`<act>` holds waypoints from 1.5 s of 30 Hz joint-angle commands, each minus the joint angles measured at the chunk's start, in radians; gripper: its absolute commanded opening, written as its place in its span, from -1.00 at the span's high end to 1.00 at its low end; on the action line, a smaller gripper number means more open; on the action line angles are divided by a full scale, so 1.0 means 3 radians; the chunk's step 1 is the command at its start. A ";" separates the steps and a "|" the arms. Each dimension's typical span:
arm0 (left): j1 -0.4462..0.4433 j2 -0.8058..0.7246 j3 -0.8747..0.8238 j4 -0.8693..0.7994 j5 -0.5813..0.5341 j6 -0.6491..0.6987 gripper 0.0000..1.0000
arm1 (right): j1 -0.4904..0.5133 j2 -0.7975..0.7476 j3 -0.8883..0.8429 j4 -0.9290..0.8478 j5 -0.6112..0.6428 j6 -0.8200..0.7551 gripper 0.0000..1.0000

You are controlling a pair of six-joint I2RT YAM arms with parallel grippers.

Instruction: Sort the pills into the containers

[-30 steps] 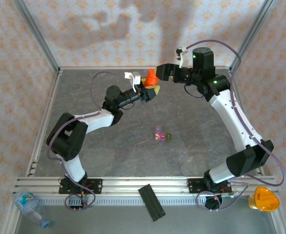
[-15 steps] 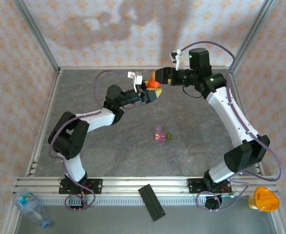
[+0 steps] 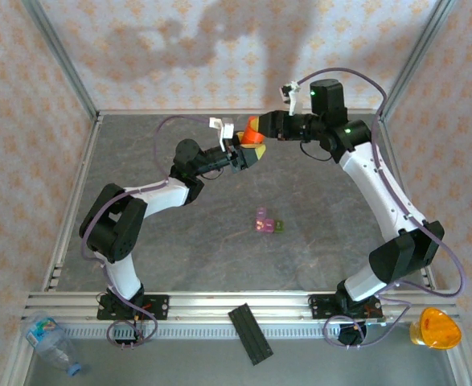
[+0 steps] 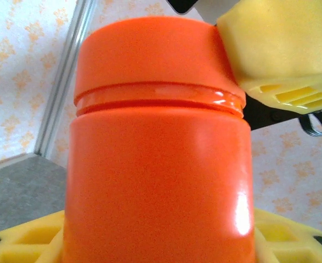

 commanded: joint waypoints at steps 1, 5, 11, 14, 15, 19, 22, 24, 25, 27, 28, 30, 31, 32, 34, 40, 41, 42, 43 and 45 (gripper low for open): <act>-0.0061 -0.0205 -0.0048 -0.0108 -0.0388 0.0481 1.00 | 0.0214 0.0011 -0.0115 0.0092 0.0304 0.0214 0.37; -0.0183 -0.0398 -0.0212 -0.0371 -0.0943 0.1025 1.00 | 0.0442 0.0033 -0.0268 0.0276 0.0727 0.0457 0.37; -0.0445 -0.0507 -0.0405 -0.0372 -0.1858 0.1566 1.00 | 0.0674 0.0100 -0.0485 0.0659 0.1287 0.0871 0.35; -0.0545 -0.0487 -0.0422 -0.0374 -0.2108 0.1682 1.00 | 0.0701 0.0163 -0.0509 0.0803 0.1321 0.1010 0.35; -0.0551 -0.0465 -0.0408 -0.0364 -0.2120 0.1669 1.00 | 0.0701 0.0187 -0.0488 0.0815 0.1322 0.1014 0.34; -0.0541 -0.0390 -0.0414 -0.0282 -0.2068 0.1522 1.00 | 0.0645 0.0170 -0.0343 0.0752 0.1307 0.0939 0.24; -0.0449 -0.0386 -0.0387 -0.0278 -0.1812 0.1347 1.00 | 0.0486 0.0009 -0.0325 0.0765 0.1143 0.0845 0.03; -0.0364 -0.0380 -0.0379 -0.0199 -0.1564 0.1180 1.00 | 0.0359 -0.0142 -0.0382 0.0821 0.0953 0.0749 -0.16; -0.0303 -0.0368 -0.0364 -0.0134 -0.1375 0.1047 1.00 | 0.0292 -0.0224 -0.0404 0.0827 0.0860 0.0677 -0.26; -0.0182 -0.0298 -0.0314 0.0077 -0.1018 0.0726 1.00 | 0.0188 -0.0346 -0.0443 0.0818 0.0670 0.0521 -0.44; -0.0128 -0.0254 -0.0287 0.0207 -0.0839 0.0551 1.00 | 0.0135 -0.0400 -0.0449 0.0787 0.0585 0.0438 -0.50; -0.0065 -0.0207 -0.0205 0.0278 -0.0573 0.0337 1.00 | 0.0047 -0.0432 -0.0427 0.0713 0.0363 0.0313 -0.57; -0.0052 -0.0202 -0.0161 0.0242 -0.0454 0.0294 1.00 | 0.0019 -0.0428 -0.0382 0.0631 0.0255 0.0234 -0.59; -0.0040 -0.0199 -0.0132 0.0223 -0.0348 0.0260 1.00 | -0.0001 -0.0415 -0.0331 0.0547 0.0181 0.0153 -0.61; -0.0011 -0.0152 -0.0038 0.0237 -0.0123 0.0094 1.00 | -0.0021 -0.0370 -0.0228 0.0401 0.0040 0.0026 -0.64; 0.0017 -0.0004 0.0183 0.0322 0.0301 -0.0382 1.00 | -0.0034 -0.0233 0.0005 0.0135 -0.0236 -0.0190 -0.68; 0.0021 0.0010 0.0200 0.0324 0.0340 -0.0417 1.00 | -0.0035 -0.0210 0.0026 0.0120 -0.0251 -0.0195 -0.68; 0.0022 0.0013 0.0207 0.0324 0.0361 -0.0444 1.00 | -0.0035 -0.0198 0.0036 0.0114 -0.0275 -0.0200 -0.68; 0.0019 0.0023 0.0219 0.0330 0.0381 -0.0468 1.00 | -0.0035 -0.0181 0.0045 0.0109 -0.0302 -0.0208 -0.68; 0.0021 0.0034 0.0223 0.0331 0.0405 -0.0495 1.00 | -0.0035 -0.0158 0.0053 0.0099 -0.0337 -0.0209 -0.65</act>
